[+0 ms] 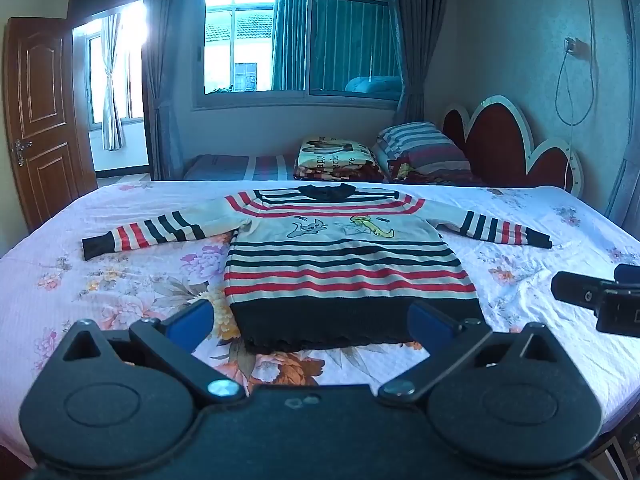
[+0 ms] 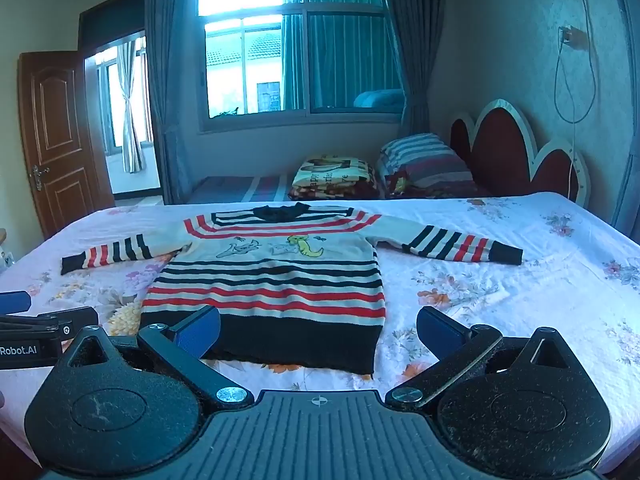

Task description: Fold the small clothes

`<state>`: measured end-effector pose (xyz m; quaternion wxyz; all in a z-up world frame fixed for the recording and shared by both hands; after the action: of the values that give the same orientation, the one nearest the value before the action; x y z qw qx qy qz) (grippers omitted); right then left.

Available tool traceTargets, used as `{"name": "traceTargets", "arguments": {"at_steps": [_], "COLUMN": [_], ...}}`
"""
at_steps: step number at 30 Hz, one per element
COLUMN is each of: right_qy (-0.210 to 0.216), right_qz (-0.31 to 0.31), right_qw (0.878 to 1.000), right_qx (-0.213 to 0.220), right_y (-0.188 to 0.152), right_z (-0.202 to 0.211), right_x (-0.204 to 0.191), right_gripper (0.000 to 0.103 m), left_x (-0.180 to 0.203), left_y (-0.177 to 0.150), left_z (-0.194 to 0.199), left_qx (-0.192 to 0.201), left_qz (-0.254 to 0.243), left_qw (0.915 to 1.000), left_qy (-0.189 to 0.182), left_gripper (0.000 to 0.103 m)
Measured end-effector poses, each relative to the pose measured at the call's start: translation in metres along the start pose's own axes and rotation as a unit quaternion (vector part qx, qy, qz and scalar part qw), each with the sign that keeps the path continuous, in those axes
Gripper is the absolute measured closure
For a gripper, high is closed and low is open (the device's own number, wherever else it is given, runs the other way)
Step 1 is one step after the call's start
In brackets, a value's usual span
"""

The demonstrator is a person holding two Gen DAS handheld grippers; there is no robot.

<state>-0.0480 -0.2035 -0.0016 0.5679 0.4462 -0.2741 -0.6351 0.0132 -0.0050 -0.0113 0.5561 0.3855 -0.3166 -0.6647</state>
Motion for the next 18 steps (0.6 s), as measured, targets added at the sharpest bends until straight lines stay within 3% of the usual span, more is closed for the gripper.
{"name": "traceTargets", "arguments": {"at_steps": [18], "right_qy": [0.002], "right_qz": [-0.002], "right_qw": [1.000], "right_qx": [-0.001], "right_y": [-0.0012], "right_z": [0.0031], "right_x": [0.0021], "right_gripper": [0.000], "left_x": [-0.0001], "left_y": [-0.0006], "left_z": [-0.0002], "left_qx": [0.000], "left_qz": [-0.001], "left_qw": [1.0000], "left_qy": [-0.001], "left_gripper": [0.001]}}
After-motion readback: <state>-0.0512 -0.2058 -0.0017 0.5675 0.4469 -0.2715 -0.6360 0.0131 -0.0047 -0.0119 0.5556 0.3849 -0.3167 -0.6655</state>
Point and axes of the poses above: each gripper's, at about its wrist camera, not at the fingertips, and z roughly against the way its jaws point, x to its right, y to its top, the point moved 1 cm from there along -z, roughly the way its jaws point, and after that the axes turned 11 degrees about -z, right-handed, at the moved point
